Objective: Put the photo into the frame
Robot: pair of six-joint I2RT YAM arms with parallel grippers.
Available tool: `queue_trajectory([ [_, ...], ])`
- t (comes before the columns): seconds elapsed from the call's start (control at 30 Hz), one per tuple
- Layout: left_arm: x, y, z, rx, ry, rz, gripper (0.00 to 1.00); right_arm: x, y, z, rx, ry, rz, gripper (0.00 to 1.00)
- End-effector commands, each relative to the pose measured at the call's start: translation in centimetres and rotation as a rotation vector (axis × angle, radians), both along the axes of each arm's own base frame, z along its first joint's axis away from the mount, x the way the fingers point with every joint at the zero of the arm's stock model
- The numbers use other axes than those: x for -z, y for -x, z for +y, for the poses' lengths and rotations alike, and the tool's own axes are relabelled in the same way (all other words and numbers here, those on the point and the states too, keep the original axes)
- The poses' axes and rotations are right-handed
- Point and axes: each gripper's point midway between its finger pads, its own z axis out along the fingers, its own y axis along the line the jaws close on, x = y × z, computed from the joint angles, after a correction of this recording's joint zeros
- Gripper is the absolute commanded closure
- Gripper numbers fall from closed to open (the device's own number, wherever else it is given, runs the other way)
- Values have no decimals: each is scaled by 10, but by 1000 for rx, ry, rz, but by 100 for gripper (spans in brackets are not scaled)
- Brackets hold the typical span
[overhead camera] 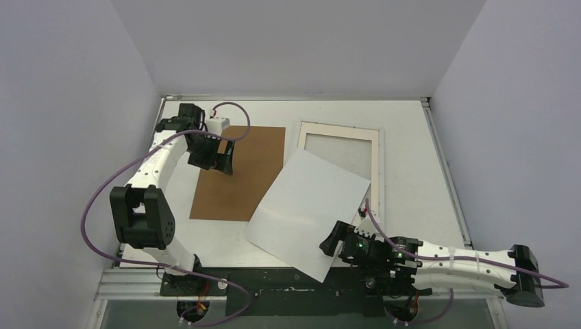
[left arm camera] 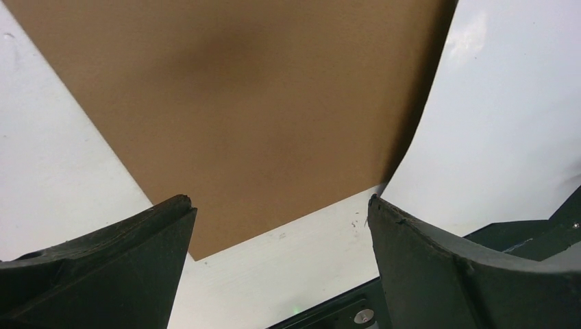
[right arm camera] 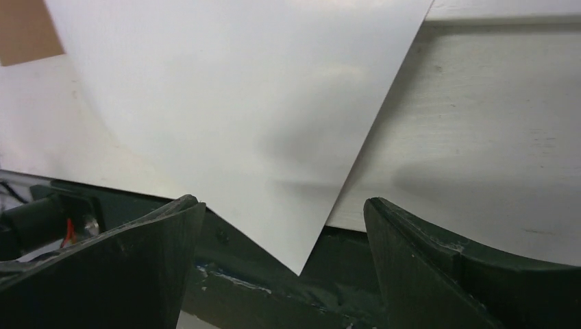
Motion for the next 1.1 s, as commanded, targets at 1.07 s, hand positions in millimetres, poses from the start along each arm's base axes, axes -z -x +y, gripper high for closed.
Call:
queue_trajectory([
  [1.07, 85, 61, -142, 274, 280, 299, 21, 37, -48, 0, 87, -80, 30, 5],
])
